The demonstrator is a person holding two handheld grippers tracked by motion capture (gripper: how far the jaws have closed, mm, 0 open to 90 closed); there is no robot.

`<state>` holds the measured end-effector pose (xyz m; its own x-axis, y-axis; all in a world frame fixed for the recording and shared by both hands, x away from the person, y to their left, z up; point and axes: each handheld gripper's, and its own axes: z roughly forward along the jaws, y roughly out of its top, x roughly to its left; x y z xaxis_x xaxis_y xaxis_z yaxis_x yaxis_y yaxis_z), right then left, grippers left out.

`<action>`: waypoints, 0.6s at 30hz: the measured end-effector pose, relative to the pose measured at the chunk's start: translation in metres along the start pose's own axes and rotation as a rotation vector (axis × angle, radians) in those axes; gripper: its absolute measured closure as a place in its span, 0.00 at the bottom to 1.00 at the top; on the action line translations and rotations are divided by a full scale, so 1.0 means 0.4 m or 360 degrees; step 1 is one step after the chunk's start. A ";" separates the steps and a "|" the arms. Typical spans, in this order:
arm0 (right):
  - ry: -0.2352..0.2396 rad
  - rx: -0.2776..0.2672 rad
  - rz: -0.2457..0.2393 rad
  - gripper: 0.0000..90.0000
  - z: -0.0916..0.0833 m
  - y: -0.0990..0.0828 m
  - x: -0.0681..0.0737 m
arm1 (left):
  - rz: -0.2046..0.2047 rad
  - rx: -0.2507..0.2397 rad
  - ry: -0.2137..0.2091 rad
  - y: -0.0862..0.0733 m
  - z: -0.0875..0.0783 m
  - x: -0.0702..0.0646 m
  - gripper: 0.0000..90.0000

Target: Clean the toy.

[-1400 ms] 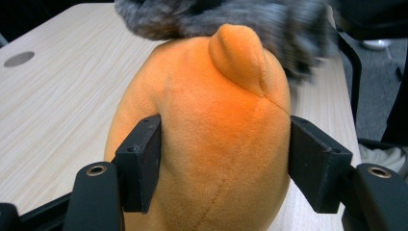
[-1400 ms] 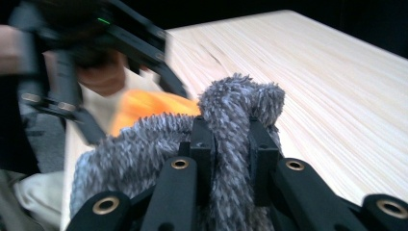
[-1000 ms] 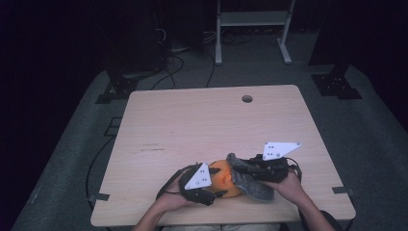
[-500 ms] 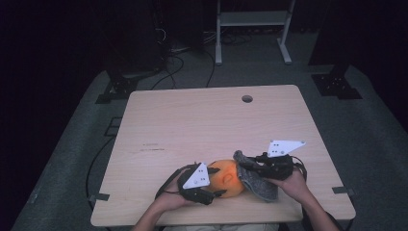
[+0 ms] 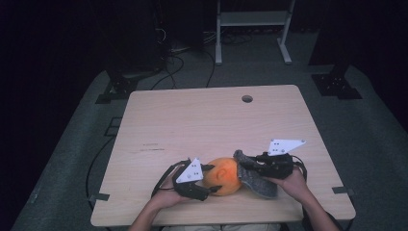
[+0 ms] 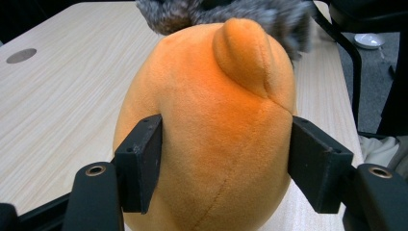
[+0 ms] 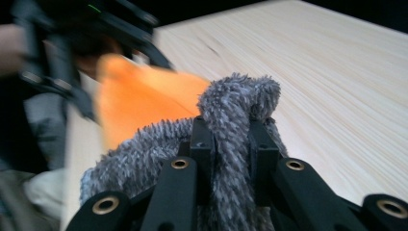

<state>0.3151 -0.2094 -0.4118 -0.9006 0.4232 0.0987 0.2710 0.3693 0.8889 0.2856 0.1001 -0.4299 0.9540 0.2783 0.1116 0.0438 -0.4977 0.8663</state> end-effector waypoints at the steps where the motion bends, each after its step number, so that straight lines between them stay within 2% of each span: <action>1: -0.0013 0.0002 0.0030 0.85 -0.004 -0.006 -0.008 | -0.0006 -0.0006 -0.0004 -0.001 0.000 0.002 0.37; 4: 0.0022 -0.0049 0.0040 0.85 -0.012 -0.002 -0.003 | -0.0004 -0.0008 -0.0007 -0.002 0.001 0.003 0.37; 6: 0.0059 -0.0069 -0.0002 0.85 -0.007 0.011 0.012 | -0.0003 -0.0008 -0.0009 -0.002 0.000 0.003 0.37; 8: 0.0050 -0.0030 -0.0017 0.85 0.007 0.011 0.012 | -0.0010 -0.0007 -0.0004 -0.003 -0.002 0.006 0.37; 10: 0.0053 -0.0028 0.0041 0.85 0.011 0.001 -0.003 | -0.0026 -0.0009 -0.0005 -0.004 -0.003 0.010 0.37; 12: -0.0006 0.0021 0.0040 0.85 0.008 -0.009 -0.015 | -0.0036 -0.0016 -0.0008 -0.006 -0.005 0.013 0.37; 14: -0.0039 0.0053 0.0065 0.85 0.004 -0.018 -0.023 | -0.0041 -0.0020 -0.0008 -0.008 -0.007 0.015 0.37; 15: -0.0053 0.0062 0.0054 0.85 0.000 -0.020 -0.024 | -0.0042 -0.0021 -0.0008 -0.009 -0.008 0.016 0.37; 18: -0.0027 0.0014 0.0051 0.85 -0.008 -0.011 -0.014 | -0.0047 -0.0022 -0.0009 -0.010 -0.009 0.018 0.37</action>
<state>0.3180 -0.2162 -0.4146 -0.8855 0.4490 0.1192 0.3024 0.3624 0.8816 0.2913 0.1072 -0.4308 0.9541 0.2876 0.0833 0.0676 -0.4777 0.8759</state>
